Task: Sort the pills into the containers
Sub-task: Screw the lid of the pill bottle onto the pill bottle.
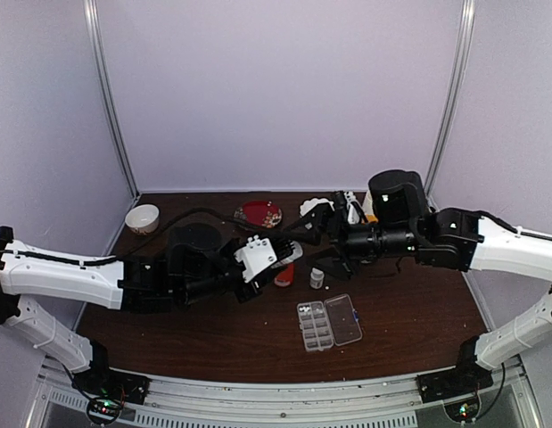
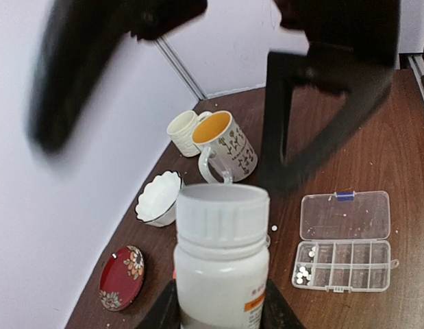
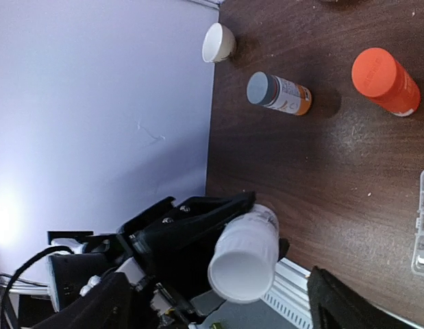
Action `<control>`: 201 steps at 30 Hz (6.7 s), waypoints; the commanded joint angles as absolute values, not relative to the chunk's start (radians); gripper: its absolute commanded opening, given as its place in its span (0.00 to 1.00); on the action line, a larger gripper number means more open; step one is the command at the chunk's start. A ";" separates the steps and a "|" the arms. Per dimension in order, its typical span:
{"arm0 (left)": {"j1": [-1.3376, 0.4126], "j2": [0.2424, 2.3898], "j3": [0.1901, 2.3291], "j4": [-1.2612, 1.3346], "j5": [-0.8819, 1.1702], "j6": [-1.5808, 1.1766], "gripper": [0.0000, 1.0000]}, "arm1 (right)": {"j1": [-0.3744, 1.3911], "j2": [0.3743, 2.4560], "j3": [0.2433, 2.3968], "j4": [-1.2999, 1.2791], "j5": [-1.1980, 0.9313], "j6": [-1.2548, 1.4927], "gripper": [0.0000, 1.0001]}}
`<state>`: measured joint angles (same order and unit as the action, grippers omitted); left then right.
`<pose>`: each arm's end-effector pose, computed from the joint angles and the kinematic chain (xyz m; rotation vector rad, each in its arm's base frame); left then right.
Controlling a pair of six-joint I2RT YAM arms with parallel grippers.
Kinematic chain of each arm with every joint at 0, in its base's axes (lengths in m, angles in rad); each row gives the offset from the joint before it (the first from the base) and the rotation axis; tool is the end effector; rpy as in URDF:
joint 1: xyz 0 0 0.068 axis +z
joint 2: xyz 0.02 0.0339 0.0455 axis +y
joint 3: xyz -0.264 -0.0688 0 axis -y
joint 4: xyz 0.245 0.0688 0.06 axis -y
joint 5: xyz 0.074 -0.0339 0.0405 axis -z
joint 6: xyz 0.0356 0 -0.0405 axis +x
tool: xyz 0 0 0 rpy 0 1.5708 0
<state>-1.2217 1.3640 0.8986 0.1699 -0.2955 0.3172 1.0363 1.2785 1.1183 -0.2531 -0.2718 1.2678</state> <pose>0.1175 -0.2925 0.2841 1.1447 1.4761 -0.3526 0.1418 0.2583 0.3430 0.0649 2.4370 1.5845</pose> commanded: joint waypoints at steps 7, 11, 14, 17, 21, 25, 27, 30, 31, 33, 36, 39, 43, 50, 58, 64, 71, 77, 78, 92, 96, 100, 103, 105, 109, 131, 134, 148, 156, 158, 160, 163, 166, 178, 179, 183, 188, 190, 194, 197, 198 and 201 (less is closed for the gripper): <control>-1.207 1.240 0.700 0.320 -0.257 0.079 0.08 | 0.995 1.004 1.006 -0.379 -0.052 0.932 1.00; -1.194 1.187 0.595 0.412 -0.237 0.006 0.08 | 0.966 0.924 0.956 -0.399 0.063 0.701 1.00; -1.169 1.149 0.553 0.441 -0.217 -0.054 0.08 | 0.935 0.868 0.904 -0.358 0.133 0.557 1.00; -1.137 1.106 0.515 0.464 -0.194 -0.083 0.08 | 0.898 0.827 0.857 -0.320 0.177 0.484 1.00; -1.093 1.054 0.488 0.449 -0.149 -0.103 0.08 | 0.876 0.808 0.824 -0.282 0.184 0.386 1.00; -1.051 1.013 0.454 0.458 -0.103 -0.127 0.08 | 0.869 0.824 0.816 -0.269 0.195 0.318 1.00; -1.035 0.997 0.440 0.466 -0.091 -0.133 0.08 | 0.868 0.831 0.812 -0.259 0.214 0.300 1.00; -1.015 0.984 0.435 0.466 -0.076 -0.141 0.08 | 0.863 0.829 0.794 -0.226 0.230 0.272 1.00; -1.009 0.983 0.434 0.464 -0.068 -0.142 0.08 | 0.860 0.827 0.785 -0.211 0.229 0.265 1.00; -0.996 0.980 0.433 0.465 -0.052 -0.143 0.08 | 0.851 0.827 0.772 -0.187 0.225 0.254 1.00; -0.973 0.981 0.434 0.467 -0.018 -0.145 0.08 | 0.836 0.838 0.760 -0.147 0.196 0.235 1.00; -0.950 0.988 0.441 0.472 0.036 -0.142 0.08 | 0.829 0.871 0.761 -0.113 0.153 0.206 1.00; -0.920 1.007 0.462 0.475 0.088 -0.125 0.08 | 0.822 0.931 0.767 -0.070 0.148 0.186 0.99; -0.832 1.072 0.532 0.489 0.219 -0.115 0.08 | 0.796 1.006 0.807 -0.017 0.088 0.138 1.00; -0.820 1.129 0.583 0.479 0.275 -0.136 0.08 | 0.792 1.022 0.867 -0.103 -0.117 0.073 1.00; -0.821 1.061 0.500 0.534 0.292 -0.226 0.08 | 0.793 0.954 0.835 -0.106 -0.140 0.172 0.98; -0.821 0.932 0.428 0.432 0.197 -0.268 0.08 | 0.591 0.821 0.574 0.008 0.185 0.278 0.98; -0.820 0.931 0.443 0.363 0.194 -0.242 0.08 | 0.348 0.656 0.228 0.438 0.310 0.181 0.97; -0.821 0.937 0.442 0.373 0.195 -0.242 0.08 | 0.294 0.664 0.194 0.498 0.293 0.169 0.97; -0.818 1.013 0.484 0.378 0.217 -0.216 0.08 | 0.037 1.377 0.154 1.335 0.061 0.037 0.99; -0.816 1.000 0.478 0.382 0.207 -0.202 0.08 | 0.032 1.356 0.216 1.158 0.051 0.034 1.00; -0.816 0.998 0.464 0.410 0.209 -0.189 0.08 | 0.034 1.355 0.259 1.081 0.048 0.031 1.00; -0.816 0.997 0.458 0.422 0.209 -0.179 0.08 | 0.034 1.358 0.266 1.076 0.003 0.014 1.00; -0.816 0.994 0.453 0.431 0.209 -0.178 0.08 | 0.034 1.365 0.262 1.101 0.003 0.014 1.00; -0.816 0.994 0.442 0.441 0.203 -0.169 0.08 | 0.034 1.364 0.262 1.101 0.003 0.013 1.00; -0.806 0.946 0.443 0.363 0.188 -0.111 0.08 | 0.034 1.364 0.262 1.098 0.003 0.014 1.00; -0.805 0.952 0.450 0.354 0.188 -0.107 0.08 | 0.034 1.364 0.262 1.098 0.003 0.014 1.00; -0.805 1.011 0.469 0.416 0.229 -0.141 0.08 | 0.034 1.364 0.262 1.098 0.003 0.014 1.00; -0.804 1.014 0.478 0.425 0.242 -0.175 0.08 | 0.034 1.364 0.262 1.098 0.003 0.014 1.00; -0.803 1.016 0.490 0.417 0.250 -0.179 0.08 | 0.034 1.364 0.262 1.097 0.003 0.013 1.00; -0.805 1.021 0.504 0.403 0.256 -0.178 0.08 | 0.034 1.364 0.262 1.098 0.003 0.014 1.00; -0.805 1.041 0.510 0.428 0.270 -0.179 0.08 | 0.034 1.364 0.263 1.098 0.003 0.014 1.00; -0.805 1.066 0.534 0.427 0.296 -0.180 0.08 | 0.034 1.364 0.262 1.098 0.003 0.014 1.00; -0.805 1.143 0.543 0.485 0.421 -0.201 0.08 | 0.036 1.362 0.261 1.094 0.033 0.020 1.00; -0.804 1.150 0.543 0.488 0.436 -0.202 0.08 | 0.039 1.353 0.257 1.099 0.050 0.026 1.00; -0.804 1.182 0.545 0.508 0.483 -0.200 0.08 | 0.105 1.130 0.345 0.780 0.119 -0.021 1.00; -0.805 1.218 0.556 0.526 0.514 -0.193 0.09 | 0.118 0.944 0.502 0.316 -0.011 0.220 1.00; -0.805 1.231 0.564 0.523 0.528 -0.184 0.08 | 0.118 0.900 0.515 0.230 -0.037 0.320 1.00; -0.805 1.260 0.593 0.486 0.576 -0.161 0.09 | 0.127 0.911 0.586 0.113 -0.283 0.391 0.99; -0.805 1.279 0.609 0.469 0.605 -0.145 0.09 | 0.215 0.962 0.669 0.028 -0.465 0.361 0.89; -0.805 1.283 0.612 0.467 0.608 -0.142 0.09 | 0.266 0.970 0.689 0.011 -0.496 0.342 0.90; -0.808 1.290 0.614 0.462 0.615 -0.133 0.09 | 0.438 1.004 0.771 -0.098 -0.522 0.243 0.91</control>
